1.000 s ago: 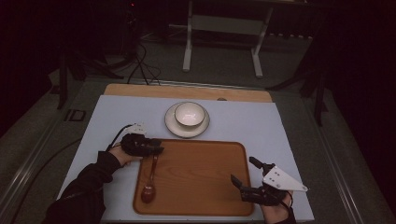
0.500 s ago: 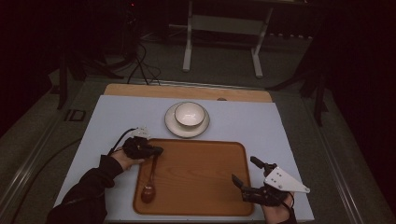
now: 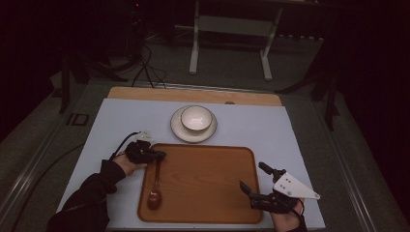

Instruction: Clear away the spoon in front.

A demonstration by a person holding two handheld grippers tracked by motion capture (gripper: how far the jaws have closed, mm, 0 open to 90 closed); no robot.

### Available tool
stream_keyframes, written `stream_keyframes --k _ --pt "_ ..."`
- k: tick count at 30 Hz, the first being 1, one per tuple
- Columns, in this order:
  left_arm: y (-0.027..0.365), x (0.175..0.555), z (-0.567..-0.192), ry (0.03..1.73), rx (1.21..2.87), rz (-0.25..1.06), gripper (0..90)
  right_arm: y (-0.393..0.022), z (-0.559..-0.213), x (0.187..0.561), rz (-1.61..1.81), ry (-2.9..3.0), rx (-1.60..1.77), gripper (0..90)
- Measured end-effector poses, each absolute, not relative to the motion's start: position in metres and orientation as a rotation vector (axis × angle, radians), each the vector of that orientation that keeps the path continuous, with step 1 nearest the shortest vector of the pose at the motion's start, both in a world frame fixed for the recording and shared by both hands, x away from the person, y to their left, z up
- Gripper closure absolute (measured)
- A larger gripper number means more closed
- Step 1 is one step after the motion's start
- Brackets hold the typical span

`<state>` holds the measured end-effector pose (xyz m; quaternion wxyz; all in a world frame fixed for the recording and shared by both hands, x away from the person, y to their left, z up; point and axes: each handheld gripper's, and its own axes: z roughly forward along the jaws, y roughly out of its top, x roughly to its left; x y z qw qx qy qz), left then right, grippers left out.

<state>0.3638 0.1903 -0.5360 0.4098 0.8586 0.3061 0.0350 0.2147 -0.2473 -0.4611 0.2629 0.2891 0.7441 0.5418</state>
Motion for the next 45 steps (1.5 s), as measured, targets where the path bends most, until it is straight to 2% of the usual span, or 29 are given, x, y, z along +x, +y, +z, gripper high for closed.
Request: stream_keyframes --k 2,5,9,16,19,21,24,26,27,28,33,37,45 --pt "0.192 0.363 -0.534 0.769 2.154 0.093 86.4 -0.247 -0.461 0.215 1.466 2.012 0.781 14.3" --pt "0.192 0.36 -0.527 0.74 2.129 0.091 81.3 -0.247 -0.461 0.215 1.467 2.01 0.782 14.3" --pt "0.191 0.353 -0.515 0.731 2.091 0.077 69.2 -0.247 -0.461 0.215 1.468 2.009 0.782 14.3" --pt "0.194 0.339 -0.492 0.738 2.001 0.084 42.0 -0.247 -0.461 0.214 1.469 2.01 0.783 14.3" --pt "0.197 0.336 -0.484 0.737 1.967 0.057 33.9 -0.247 -0.461 0.215 1.467 2.013 0.785 14.2" --pt "0.198 0.334 -0.479 0.727 1.955 0.049 21.8 -0.246 -0.461 0.214 1.469 2.012 0.786 14.2" --pt "0.199 0.331 -0.471 0.73 1.937 0.057 14.7 -0.246 -0.461 0.214 1.47 2.011 0.785 14.2" --pt "0.2 0.327 -0.467 0.734 1.923 0.081 13.1 -0.246 -0.461 0.214 1.47 2.012 0.786 14.2" --pt "0.2 0.326 -0.465 0.731 1.928 0.07 9.0 -0.246 -0.461 0.214 1.47 2.013 0.785 14.3" --pt "0.2 0.325 -0.464 0.732 1.929 0.067 0.0 -0.246 -0.461 0.214 1.47 2.014 0.785 14.2" --pt "0.206 0.317 -0.456 0.753 1.915 0.093 0.0 -0.245 -0.462 0.215 1.469 2.019 0.79 14.2" --pt "0.214 0.309 -0.453 0.781 1.905 0.181 0.0 -0.245 -0.462 0.215 1.469 2.018 0.794 14.2" --pt "0.232 0.288 -0.456 0.813 1.888 0.227 0.0 -0.245 -0.462 0.215 1.467 2.015 0.794 14.2"
